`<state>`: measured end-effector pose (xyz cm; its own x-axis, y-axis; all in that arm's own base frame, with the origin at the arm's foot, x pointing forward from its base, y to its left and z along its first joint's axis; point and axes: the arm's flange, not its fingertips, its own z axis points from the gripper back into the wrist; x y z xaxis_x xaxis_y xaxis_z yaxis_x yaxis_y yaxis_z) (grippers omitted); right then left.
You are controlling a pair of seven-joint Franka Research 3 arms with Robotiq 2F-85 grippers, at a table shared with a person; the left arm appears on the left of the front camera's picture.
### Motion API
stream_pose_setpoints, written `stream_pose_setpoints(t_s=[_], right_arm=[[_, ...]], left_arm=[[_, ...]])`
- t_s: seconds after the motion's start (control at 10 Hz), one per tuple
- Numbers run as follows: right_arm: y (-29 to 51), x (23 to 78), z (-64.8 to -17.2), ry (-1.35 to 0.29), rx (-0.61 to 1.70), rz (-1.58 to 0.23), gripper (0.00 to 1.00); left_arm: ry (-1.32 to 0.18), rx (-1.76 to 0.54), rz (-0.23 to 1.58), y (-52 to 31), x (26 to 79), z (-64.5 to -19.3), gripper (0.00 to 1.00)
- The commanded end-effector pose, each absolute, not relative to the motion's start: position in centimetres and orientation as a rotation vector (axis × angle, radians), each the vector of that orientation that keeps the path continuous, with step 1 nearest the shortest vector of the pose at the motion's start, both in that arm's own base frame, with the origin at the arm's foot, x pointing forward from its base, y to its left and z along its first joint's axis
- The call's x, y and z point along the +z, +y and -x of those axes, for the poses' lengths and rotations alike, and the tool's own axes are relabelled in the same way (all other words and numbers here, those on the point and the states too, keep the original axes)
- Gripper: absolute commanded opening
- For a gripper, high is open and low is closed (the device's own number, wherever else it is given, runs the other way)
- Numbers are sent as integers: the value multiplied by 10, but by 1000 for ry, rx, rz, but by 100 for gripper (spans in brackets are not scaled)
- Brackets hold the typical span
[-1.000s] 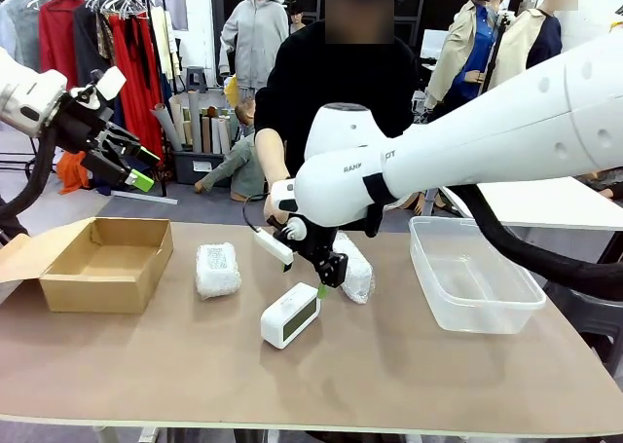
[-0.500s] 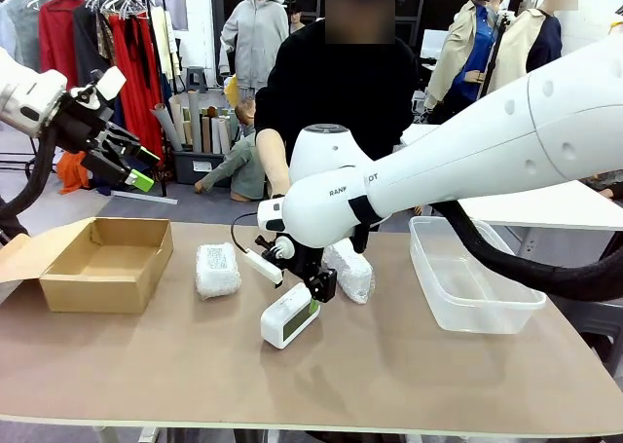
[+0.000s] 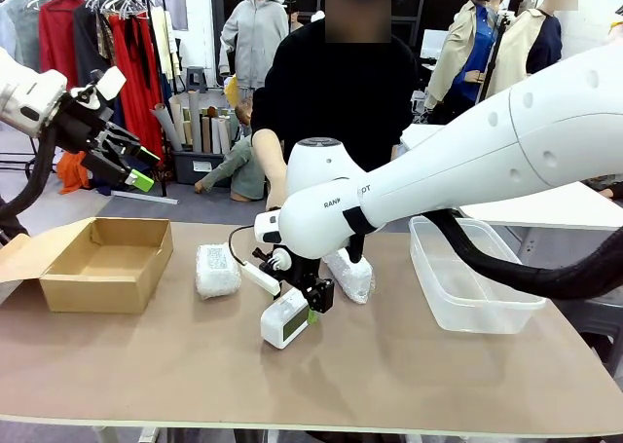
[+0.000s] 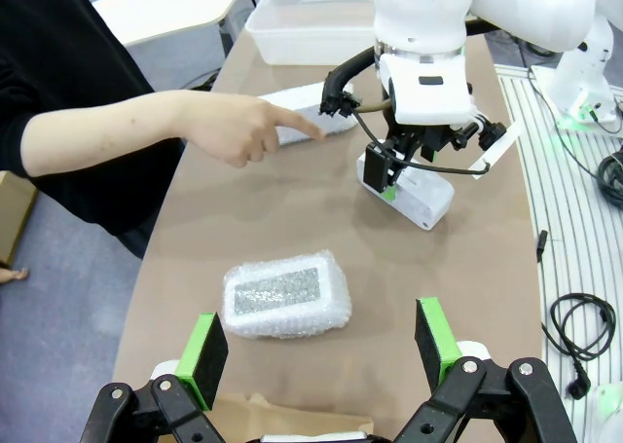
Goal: Separate and place wrapped and unwrapped clocks.
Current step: Pick up the Digital clock indicated by the person.
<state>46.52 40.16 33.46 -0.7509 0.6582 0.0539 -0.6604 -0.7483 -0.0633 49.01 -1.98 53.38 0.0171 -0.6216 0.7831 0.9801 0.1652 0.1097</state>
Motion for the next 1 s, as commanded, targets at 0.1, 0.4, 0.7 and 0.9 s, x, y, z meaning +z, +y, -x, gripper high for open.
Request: stream_pose_setpoints(t_s=[0.1, 0.4, 0.7, 0.9], right_arm=[[409, 335, -466, -76, 2447, -22, 100], [409, 336, -466, -72, 2444, -35, 43], [407, 338, -467, -63, 2443, -31, 0], [405, 343, -467, -61, 2442, -29, 0]], left_arm=[[-832, -1342, 560, -20, 535, -490, 100], [-832, -1342, 560, -20, 535, -490, 100], [-832, -1342, 560, -20, 535, -490, 100], [-832, -1342, 560, -20, 535, -490, 100]])
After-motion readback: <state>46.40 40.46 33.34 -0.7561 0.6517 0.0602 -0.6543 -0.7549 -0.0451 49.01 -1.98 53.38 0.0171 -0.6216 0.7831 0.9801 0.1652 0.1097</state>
